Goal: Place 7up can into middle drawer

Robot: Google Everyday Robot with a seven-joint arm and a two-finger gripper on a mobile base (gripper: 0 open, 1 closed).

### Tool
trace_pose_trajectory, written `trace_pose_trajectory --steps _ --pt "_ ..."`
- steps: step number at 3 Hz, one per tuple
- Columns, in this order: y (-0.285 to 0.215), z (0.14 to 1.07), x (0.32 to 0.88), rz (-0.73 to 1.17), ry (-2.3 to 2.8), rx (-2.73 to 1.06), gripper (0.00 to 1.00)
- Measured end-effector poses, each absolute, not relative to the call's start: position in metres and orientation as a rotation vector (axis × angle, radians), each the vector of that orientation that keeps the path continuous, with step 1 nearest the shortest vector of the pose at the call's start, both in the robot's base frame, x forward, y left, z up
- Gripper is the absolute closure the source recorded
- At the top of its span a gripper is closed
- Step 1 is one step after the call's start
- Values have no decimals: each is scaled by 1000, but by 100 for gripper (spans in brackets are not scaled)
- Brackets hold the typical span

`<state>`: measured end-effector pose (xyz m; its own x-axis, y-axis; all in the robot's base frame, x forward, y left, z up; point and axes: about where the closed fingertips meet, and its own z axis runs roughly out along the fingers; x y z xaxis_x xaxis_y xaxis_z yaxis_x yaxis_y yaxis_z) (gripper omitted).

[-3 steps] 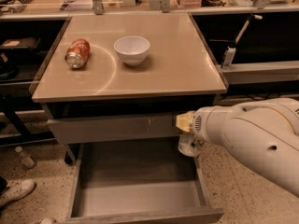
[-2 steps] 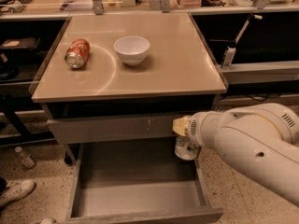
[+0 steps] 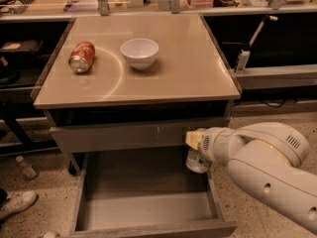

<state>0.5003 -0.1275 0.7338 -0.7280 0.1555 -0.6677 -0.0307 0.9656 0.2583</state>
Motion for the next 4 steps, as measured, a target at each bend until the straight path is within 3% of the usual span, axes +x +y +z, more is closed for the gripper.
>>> trace_pose_trajectory --steps 4 --pt "-82 653 478 504 2487 165 100"
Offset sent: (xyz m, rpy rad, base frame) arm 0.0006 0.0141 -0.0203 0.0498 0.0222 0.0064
